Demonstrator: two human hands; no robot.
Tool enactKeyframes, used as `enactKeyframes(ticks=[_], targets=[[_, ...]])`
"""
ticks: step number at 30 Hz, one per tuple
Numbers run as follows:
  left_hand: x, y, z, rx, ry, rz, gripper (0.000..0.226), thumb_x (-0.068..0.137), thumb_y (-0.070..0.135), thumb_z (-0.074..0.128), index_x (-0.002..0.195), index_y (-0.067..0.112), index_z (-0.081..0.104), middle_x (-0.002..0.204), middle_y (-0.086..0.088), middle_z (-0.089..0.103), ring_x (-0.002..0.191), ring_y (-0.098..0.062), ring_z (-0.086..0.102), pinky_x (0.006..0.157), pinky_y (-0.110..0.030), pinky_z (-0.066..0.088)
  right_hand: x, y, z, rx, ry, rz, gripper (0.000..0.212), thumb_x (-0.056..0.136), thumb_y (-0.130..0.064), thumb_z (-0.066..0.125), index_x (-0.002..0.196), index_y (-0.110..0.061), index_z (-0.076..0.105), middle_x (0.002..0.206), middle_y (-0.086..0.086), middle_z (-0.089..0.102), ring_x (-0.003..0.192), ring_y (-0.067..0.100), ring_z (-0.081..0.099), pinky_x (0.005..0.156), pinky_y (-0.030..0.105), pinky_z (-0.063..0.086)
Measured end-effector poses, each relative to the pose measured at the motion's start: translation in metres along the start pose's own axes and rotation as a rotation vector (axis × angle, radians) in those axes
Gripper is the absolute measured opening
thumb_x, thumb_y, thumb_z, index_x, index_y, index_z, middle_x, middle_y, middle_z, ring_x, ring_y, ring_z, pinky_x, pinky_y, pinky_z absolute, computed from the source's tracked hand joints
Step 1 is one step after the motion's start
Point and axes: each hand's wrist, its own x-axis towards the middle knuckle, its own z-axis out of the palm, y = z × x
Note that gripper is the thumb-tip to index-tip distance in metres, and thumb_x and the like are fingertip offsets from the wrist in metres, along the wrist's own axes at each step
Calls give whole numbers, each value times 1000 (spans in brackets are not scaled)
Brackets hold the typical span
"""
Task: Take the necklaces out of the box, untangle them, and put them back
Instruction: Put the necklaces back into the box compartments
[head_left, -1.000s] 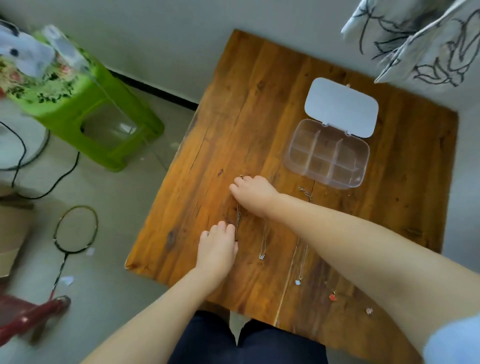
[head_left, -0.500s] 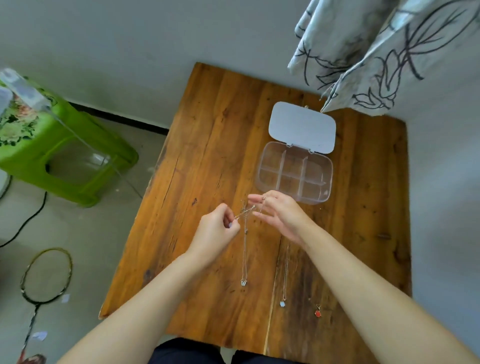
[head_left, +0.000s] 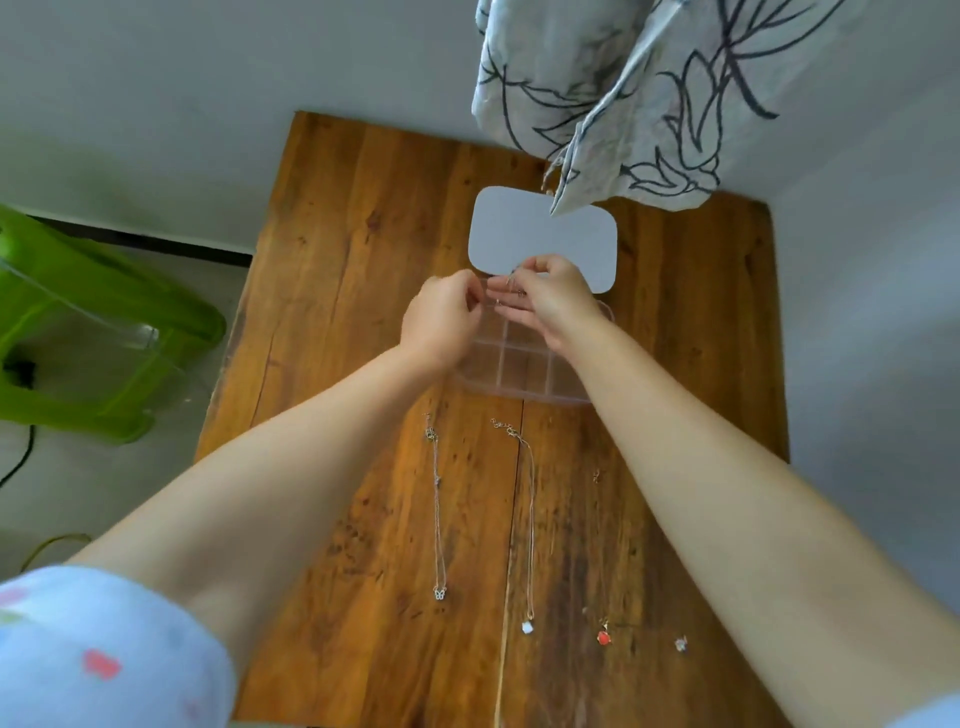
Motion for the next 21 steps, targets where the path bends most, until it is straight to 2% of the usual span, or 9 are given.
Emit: enactKeyframes(ticks=[6, 11, 14, 16, 19, 21], targets=[[1, -14, 15, 290, -4, 187, 14, 83, 4, 49, 89, 7, 62, 84, -12, 69, 90, -31, 46, 62, -33, 25, 22, 20, 1, -42, 5, 41, 8, 98, -5, 43, 103, -4, 49, 111, 22, 63, 98, 30, 68, 81, 36, 58], [-1, -17, 14, 423, -48, 266, 13, 87, 8, 48, 92, 9, 59, 92, -9, 68, 92, -31, 48, 67, -34, 28, 18, 20, -3, -197, -11, 40, 20, 98, -7, 46, 116, -1, 53, 115, 20, 63, 98, 28, 67, 81, 34, 58], [-16, -16, 5, 360, 5, 296, 10, 86, 13, 54, 91, 8, 61, 89, -11, 66, 88, -33, 50, 66, -34, 29, 6, 14, -4, -232, 5, -7, 20, 97, -7, 45, 114, -1, 54, 110, 16, 64, 93, 22, 66, 69, 23, 57], [-35, -19, -5, 258, 42, 272, 7, 85, 15, 58, 86, 8, 60, 83, -9, 65, 82, -32, 52, 64, -34, 32, -9, 14, -4, -237, 22, -56, 15, 97, -6, 44, 107, -3, 55, 106, 15, 66, 90, 20, 68, 67, 23, 58], [-88, -32, -13, 135, -8, 162, 9, 86, 18, 60, 79, 12, 58, 76, -4, 64, 75, -26, 52, 66, -35, 37, -39, 31, 0, -366, -113, -134, 14, 97, -5, 43, 103, -2, 56, 91, 11, 67, 74, 17, 69, 57, 22, 58], [-133, -47, -9, 127, -109, 80, 10, 86, 20, 60, 79, 13, 59, 76, -1, 65, 76, -25, 53, 67, -34, 36, -58, 53, 6, -601, -245, -200, 16, 96, -6, 44, 101, -4, 59, 88, 8, 67, 71, 17, 66, 58, 26, 58]])
